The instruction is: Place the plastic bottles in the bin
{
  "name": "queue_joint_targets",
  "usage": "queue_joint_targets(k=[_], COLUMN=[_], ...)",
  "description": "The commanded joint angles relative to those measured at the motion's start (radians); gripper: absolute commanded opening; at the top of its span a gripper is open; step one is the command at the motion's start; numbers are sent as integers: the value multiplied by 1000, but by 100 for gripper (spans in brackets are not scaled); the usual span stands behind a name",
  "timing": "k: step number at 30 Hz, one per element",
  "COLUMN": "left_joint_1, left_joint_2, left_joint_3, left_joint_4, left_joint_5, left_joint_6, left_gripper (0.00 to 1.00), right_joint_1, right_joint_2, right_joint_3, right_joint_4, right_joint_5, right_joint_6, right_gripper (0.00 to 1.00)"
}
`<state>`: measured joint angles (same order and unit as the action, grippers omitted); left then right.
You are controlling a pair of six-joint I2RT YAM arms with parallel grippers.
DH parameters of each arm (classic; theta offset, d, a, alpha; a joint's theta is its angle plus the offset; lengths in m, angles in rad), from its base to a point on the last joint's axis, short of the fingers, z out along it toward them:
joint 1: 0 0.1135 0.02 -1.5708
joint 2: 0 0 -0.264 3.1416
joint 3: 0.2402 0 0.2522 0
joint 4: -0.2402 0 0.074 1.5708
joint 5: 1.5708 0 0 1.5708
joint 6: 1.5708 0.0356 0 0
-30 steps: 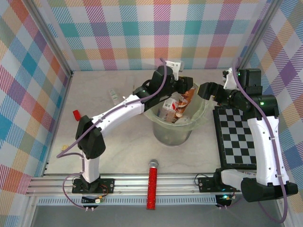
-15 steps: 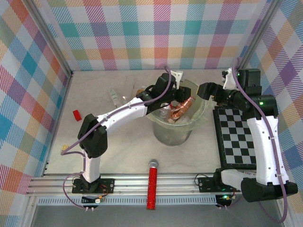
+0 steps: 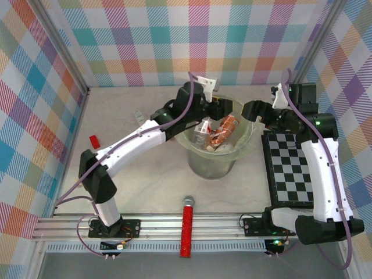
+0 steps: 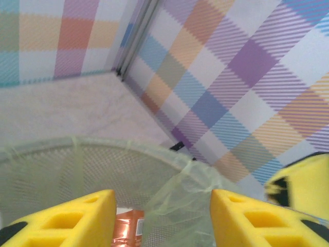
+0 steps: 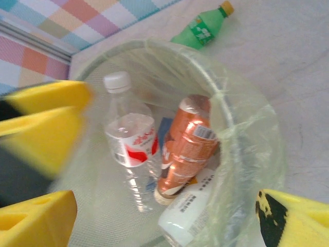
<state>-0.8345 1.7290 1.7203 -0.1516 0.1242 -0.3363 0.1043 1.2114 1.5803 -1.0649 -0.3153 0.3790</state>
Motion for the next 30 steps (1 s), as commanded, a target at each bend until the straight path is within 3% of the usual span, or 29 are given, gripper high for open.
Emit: queue_joint_targets(k=[1, 7, 13, 18, 22, 30], left_joint_1=[22, 153, 435, 618, 681, 701], left_joint_2=[-83, -205, -315, -259, -148, 114], left_joint_3=[26, -66, -262, -385, -426, -350], left_joint_4=[-52, -159, -196, -180, -135, -101], left_joint_5=[-46, -94, -82, -97, -112, -200], left_joint_6=[45, 33, -72, -149, -205, -269], left_gripper=[54, 57, 60, 76, 84, 96], right_joint_1=[-3, -3, -3, -3, -3, -3], right_joint_2=[25, 32, 18, 8, -4, -35], right_joint_3=[19, 1, -12, -32, -43, -61], right_joint_4=[-73, -70, -34, -27, -33, -62], right_joint_5=[93, 69, -8, -39, -51, -57], right_joint_6=[-43, -54, -44, -40, -42, -52], right_gripper=[89, 88, 87, 87, 87, 88])
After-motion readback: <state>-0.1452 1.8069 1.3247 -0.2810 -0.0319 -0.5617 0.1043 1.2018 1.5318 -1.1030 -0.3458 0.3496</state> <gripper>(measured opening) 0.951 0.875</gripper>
